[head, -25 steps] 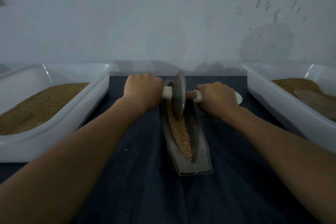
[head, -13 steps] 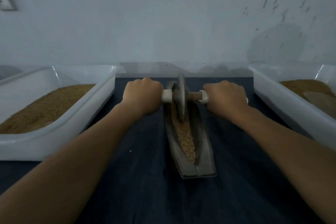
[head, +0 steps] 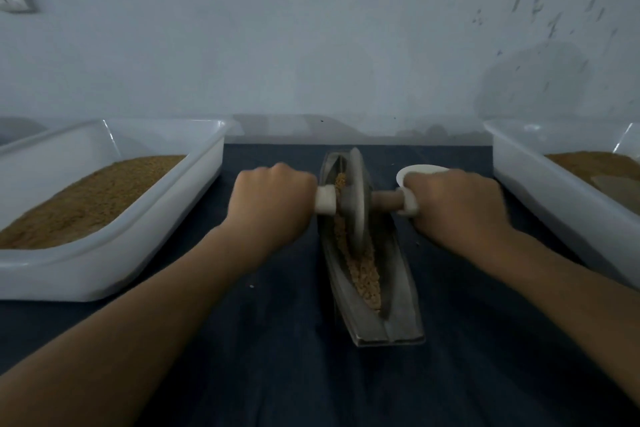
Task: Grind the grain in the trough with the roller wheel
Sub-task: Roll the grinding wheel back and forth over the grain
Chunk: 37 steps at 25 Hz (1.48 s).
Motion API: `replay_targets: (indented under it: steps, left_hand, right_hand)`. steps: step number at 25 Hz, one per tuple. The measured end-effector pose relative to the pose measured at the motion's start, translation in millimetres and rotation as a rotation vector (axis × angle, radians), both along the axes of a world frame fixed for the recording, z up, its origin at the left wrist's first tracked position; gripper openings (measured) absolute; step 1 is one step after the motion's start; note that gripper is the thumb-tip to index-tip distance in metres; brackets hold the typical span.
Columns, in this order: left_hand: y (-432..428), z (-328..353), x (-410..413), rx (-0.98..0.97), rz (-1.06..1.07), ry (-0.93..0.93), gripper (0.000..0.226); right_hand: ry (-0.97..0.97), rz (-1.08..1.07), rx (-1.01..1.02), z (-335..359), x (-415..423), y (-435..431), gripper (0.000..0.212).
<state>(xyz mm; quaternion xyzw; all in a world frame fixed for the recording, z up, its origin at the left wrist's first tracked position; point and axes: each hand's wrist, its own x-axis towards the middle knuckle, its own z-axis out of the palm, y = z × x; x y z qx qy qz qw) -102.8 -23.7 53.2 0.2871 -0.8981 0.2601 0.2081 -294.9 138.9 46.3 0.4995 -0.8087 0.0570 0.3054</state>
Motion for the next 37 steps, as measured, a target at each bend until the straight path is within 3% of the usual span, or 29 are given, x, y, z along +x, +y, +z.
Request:
replay_targets:
  steps: [1, 4, 6, 8, 10, 12, 16, 19, 21, 23, 25, 27, 30, 33, 36, 37]
  left_hand:
    - [-8.0, 7.1, -15.2, 0.028, 0.017, -0.004, 0.007]
    - [-18.4, 25.3, -34.0, 0.095, 0.047, -0.062, 0.010]
    - [-8.4, 14.8, -14.8, 0.114, 0.011, -0.035, 0.006]
    - [10.4, -7.1, 18.0, 0.102, -0.070, 0.038, 0.023]
    - [18.9, -12.5, 40.2, 0.064, -0.146, 0.083, 0.051]
    - [15.8, -11.4, 35.6, 0.020, -0.136, 0.105, 0.057]
    - [-10.8, 6.0, -14.1, 0.125, -0.005, 0.007, 0.007]
    - [-23.0, 20.3, -25.7, 0.288, 0.013, -0.060, 0.015]
    - [-11.7, 3.2, -2.5, 0.237, -0.031, 0.000, 0.009]
    - [10.4, -11.3, 26.9, 0.099, -0.156, 0.054, 0.040]
    - [15.5, -2.8, 33.6, -0.019, -0.238, 0.118, 0.063]
    - [13.5, 0.2, 22.6, -0.033, -0.165, 0.064, 0.052]
    - [-9.8, 4.0, -13.9, 0.113, 0.000, -0.002, 0.007]
    - [-20.2, 24.5, -34.1, 0.194, 0.059, -0.073, 0.018]
    - [-5.9, 13.2, -8.6, 0.109, -0.044, -0.045, 0.014]
    - [2.8, 4.9, 7.7, 0.045, -0.120, -0.007, 0.024]
  right_hand:
    - [-0.090, -0.049, 0.034, 5.9, -3.9, -16.1, 0.017]
    - [-0.250, -0.101, 0.117, 12.5, -16.0, -36.9, 0.013]
    - [-0.066, -0.040, 0.083, 7.4, -14.5, -17.9, 0.016]
    - [0.151, 0.077, -0.021, 3.1, 0.1, 13.6, 0.022]
    - [0.226, 0.221, -0.111, 6.3, 3.8, 32.6, 0.023]
    - [0.209, 0.226, -0.085, 7.6, 3.6, 27.2, 0.023]
    - [0.007, -0.077, 0.057, 5.6, -2.8, -23.9, 0.011]
    - [-0.063, -0.091, 0.110, 21.2, -5.4, -31.2, 0.011]
    - [0.030, -0.024, 0.118, 20.2, 0.0, -11.2, 0.019]
    - [0.093, 0.077, 0.024, 9.9, 11.3, 20.1, 0.019]
    - [0.033, 0.182, -0.044, -0.5, 13.5, 40.9, 0.020]
    - [-0.018, 0.150, -0.066, -6.2, 9.3, 34.5, 0.019]
    - [-0.045, -0.009, 0.000, 4.9, -2.1, -17.3, 0.015]
    - [-0.201, -0.061, 0.110, 16.1, -11.1, -41.7, 0.014]
    - [-0.064, -0.010, 0.032, 1.5, -5.4, -2.9, 0.022]
    - [-0.020, 0.061, -0.015, -5.0, 0.4, 15.6, 0.024]
